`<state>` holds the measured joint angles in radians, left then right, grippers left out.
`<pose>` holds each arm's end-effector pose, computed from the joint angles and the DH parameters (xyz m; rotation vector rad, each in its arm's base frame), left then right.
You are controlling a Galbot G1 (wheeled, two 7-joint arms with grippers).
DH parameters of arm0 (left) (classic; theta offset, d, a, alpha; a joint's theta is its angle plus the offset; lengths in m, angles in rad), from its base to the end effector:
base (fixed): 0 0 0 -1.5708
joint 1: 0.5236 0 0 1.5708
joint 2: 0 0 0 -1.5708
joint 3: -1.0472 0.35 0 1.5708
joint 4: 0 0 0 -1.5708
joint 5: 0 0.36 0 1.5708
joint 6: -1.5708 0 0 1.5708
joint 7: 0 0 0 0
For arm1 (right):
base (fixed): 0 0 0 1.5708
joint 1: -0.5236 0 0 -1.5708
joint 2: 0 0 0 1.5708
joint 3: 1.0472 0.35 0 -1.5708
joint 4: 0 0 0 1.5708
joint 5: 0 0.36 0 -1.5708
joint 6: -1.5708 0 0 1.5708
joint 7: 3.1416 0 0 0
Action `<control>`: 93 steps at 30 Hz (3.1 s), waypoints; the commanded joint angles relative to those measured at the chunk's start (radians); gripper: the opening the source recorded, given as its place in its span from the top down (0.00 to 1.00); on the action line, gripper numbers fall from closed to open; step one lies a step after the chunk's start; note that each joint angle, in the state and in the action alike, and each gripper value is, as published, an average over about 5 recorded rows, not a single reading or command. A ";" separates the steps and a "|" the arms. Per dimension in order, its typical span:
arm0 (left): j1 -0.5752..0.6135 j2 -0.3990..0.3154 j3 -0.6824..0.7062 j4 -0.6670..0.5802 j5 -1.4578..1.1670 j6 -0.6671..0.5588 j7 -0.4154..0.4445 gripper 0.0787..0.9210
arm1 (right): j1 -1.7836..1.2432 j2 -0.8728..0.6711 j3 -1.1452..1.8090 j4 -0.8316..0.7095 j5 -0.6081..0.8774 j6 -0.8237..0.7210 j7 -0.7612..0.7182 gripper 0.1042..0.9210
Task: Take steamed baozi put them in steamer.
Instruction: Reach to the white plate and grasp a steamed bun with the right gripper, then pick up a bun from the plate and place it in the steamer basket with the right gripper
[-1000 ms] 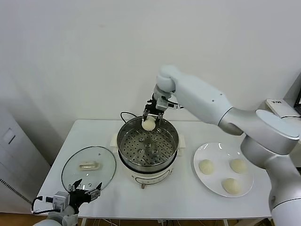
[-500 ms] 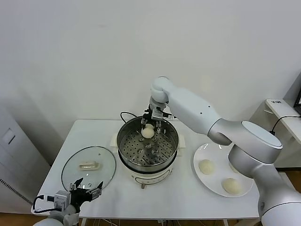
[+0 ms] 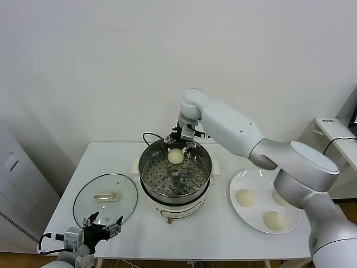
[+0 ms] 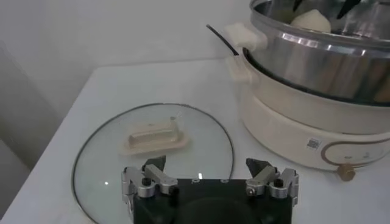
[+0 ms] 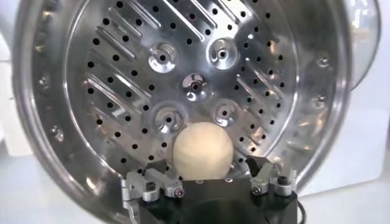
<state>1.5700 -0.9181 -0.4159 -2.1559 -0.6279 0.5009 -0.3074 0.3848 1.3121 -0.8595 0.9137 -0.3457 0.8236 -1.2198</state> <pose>0.1888 0.0662 -0.2700 -0.1817 -2.5418 -0.1041 0.6239 0.1249 -0.0335 -1.9645 0.3720 -2.2631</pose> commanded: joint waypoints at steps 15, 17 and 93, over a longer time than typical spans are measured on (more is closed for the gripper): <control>0.013 -0.005 -0.010 -0.037 0.007 0.007 -0.003 0.12 | 0.286 -0.641 -0.517 0.271 0.714 -0.740 -0.010 0.12; 0.013 -0.005 -0.010 -0.041 0.007 0.008 -0.004 0.12 | 0.248 -0.672 -0.509 0.285 0.711 -0.748 -0.001 0.12; -0.013 -0.039 0.026 -0.040 0.004 0.024 -0.014 0.12 | -0.218 -0.599 -0.240 0.198 0.490 -0.767 0.113 0.54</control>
<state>1.5607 -0.9553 -0.3926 -2.1970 -0.6246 0.5242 -0.3183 0.1108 0.7282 -1.0559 1.0781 0.1275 0.0591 -1.1027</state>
